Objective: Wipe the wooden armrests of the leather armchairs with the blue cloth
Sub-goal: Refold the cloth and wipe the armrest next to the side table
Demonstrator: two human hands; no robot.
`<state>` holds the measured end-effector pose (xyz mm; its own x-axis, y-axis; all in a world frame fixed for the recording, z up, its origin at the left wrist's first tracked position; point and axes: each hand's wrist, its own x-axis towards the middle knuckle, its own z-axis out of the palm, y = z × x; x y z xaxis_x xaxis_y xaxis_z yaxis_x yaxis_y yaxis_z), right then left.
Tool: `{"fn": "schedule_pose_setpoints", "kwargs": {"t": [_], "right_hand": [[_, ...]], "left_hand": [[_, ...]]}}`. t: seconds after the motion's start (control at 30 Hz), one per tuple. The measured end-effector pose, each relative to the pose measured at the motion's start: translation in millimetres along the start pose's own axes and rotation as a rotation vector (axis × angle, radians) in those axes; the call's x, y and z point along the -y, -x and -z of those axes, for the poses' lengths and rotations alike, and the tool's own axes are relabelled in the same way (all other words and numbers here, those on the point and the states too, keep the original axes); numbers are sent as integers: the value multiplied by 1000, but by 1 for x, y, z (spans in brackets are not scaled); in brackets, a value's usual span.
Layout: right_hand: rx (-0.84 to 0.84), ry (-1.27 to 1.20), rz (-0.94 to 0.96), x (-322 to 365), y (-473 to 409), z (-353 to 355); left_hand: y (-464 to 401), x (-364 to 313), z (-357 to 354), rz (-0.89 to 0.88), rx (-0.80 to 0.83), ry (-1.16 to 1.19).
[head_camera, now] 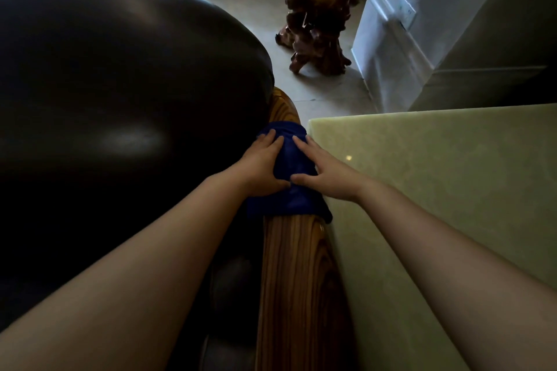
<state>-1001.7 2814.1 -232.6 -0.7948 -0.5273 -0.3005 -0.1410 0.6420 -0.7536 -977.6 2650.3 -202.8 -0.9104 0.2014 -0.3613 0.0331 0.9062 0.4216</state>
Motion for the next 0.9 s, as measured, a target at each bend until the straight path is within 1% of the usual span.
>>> {"fn": "schedule_pose_setpoints", "kwargs": {"t": [0.07,0.23,0.43,0.57,0.63,0.7,0.8,0.9], "right_hand": [[-29,-9,0,1,3,-1],[-234,33,30,2,22,-10],[-253,86,-19,5,58,-20],[-324,227,-7,14,93,-35],[-343,317,19,19,111,-44],[-307,401,19,24,127,-50],[-165,454,-30,32,153,-53],[-50,503,-64,50,177,-51]], "left_hand": [[6,0,-3,-15,-69,51],[29,3,-14,-36,-228,151],[62,-8,-39,-70,-312,155],[95,-21,-58,-59,-357,80],[113,-27,-61,-59,-332,46],[131,-33,-62,-64,-270,21],[159,-41,-64,-81,-163,29],[185,-45,-61,-36,-74,133]]}}
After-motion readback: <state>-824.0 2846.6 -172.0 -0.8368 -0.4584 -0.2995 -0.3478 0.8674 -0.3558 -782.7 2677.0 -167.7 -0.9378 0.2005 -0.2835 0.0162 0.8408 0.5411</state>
